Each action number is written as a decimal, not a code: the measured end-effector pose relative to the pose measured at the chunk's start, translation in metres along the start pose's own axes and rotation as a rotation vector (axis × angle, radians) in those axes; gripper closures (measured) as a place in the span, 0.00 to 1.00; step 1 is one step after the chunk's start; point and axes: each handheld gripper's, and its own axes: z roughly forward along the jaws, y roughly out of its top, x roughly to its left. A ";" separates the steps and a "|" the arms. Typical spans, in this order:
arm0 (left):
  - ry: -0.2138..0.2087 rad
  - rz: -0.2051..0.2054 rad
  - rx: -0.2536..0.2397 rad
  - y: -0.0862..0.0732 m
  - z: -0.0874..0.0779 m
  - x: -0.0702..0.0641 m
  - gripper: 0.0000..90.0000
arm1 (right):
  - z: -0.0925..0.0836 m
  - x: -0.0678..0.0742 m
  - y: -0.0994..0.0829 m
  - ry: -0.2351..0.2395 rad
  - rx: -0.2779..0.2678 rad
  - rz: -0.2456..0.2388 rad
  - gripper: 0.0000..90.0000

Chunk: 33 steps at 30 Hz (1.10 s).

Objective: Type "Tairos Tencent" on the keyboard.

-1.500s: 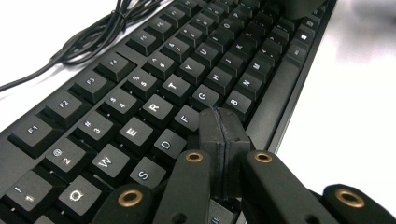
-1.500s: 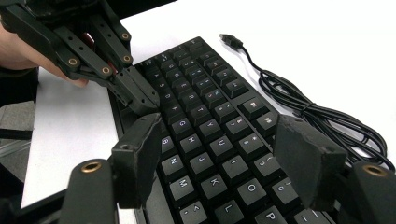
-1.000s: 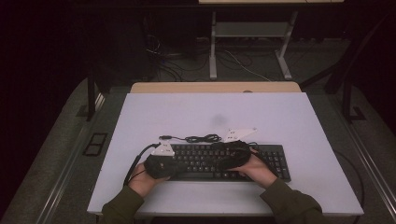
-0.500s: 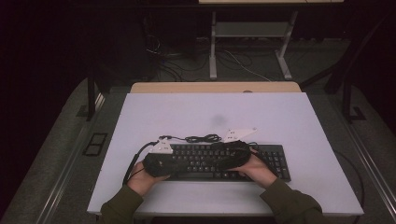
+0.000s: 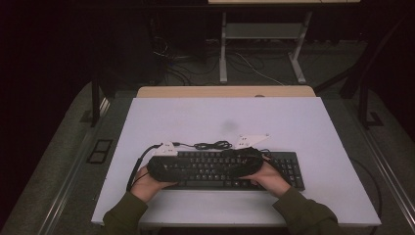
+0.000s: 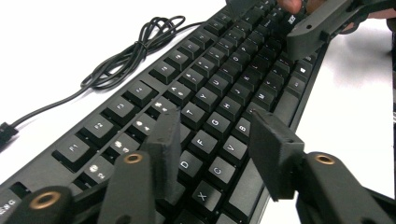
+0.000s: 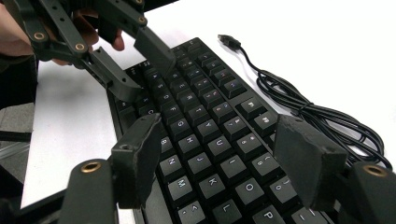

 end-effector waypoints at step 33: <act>0.058 0.007 0.057 -0.001 0.014 0.025 0.99 | 0.001 0.001 0.000 -0.001 0.002 0.000 0.35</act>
